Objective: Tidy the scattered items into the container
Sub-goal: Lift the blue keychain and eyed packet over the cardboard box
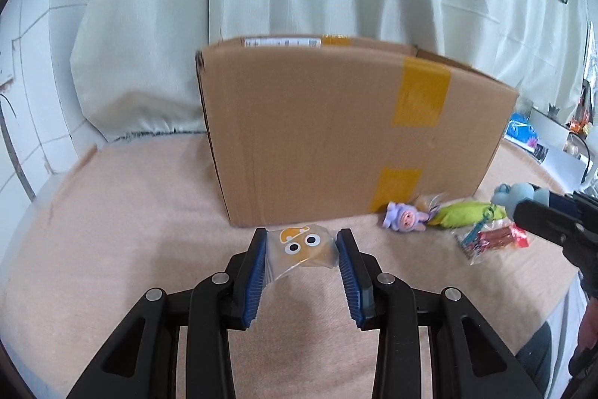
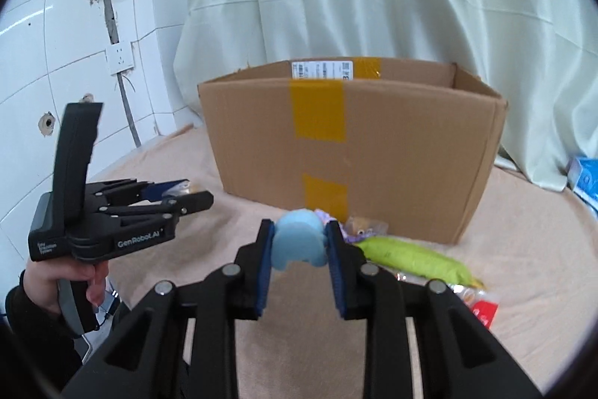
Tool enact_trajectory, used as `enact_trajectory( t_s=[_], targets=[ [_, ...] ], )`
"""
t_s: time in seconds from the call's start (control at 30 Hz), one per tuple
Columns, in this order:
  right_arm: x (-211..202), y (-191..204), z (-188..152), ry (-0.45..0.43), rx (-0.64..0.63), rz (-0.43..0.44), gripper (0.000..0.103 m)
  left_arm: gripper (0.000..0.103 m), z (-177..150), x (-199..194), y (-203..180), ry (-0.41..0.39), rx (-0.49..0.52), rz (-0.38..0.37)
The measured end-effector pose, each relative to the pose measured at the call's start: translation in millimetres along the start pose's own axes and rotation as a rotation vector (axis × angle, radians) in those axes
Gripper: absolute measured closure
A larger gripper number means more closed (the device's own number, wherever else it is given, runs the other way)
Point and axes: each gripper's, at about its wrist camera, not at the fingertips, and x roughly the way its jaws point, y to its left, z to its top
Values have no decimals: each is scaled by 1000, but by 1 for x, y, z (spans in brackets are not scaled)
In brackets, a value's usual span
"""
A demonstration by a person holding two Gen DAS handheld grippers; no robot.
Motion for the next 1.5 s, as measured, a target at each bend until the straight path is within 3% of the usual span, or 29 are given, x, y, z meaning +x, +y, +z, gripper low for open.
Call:
enact_trajectory(
  t_s=[0.47, 0.6, 0.87, 1.17, 1.37, 1.5],
  targets=[
    [11, 7, -18, 61, 11, -18, 72, 65, -9, -7, -11, 10, 12, -2],
    [-2, 9, -7, 19, -1, -32, 72, 65, 0, -17, -17, -15, 33, -3],
    [-30, 11, 41, -65, -53, -79, 72, 65, 56, -45, -25, -107, 80, 13],
    [-46, -2, 113, -164, -70, -114, 72, 65, 142, -70, -24, -225, 109, 31],
    [-33, -11, 162, -198, -98, -143, 72, 65, 189, -53, -25, -258, 117, 31],
    [-5, -21, 179, -186, -89, -149, 72, 65, 204, -23, -22, -229, 112, 29]
  ],
)
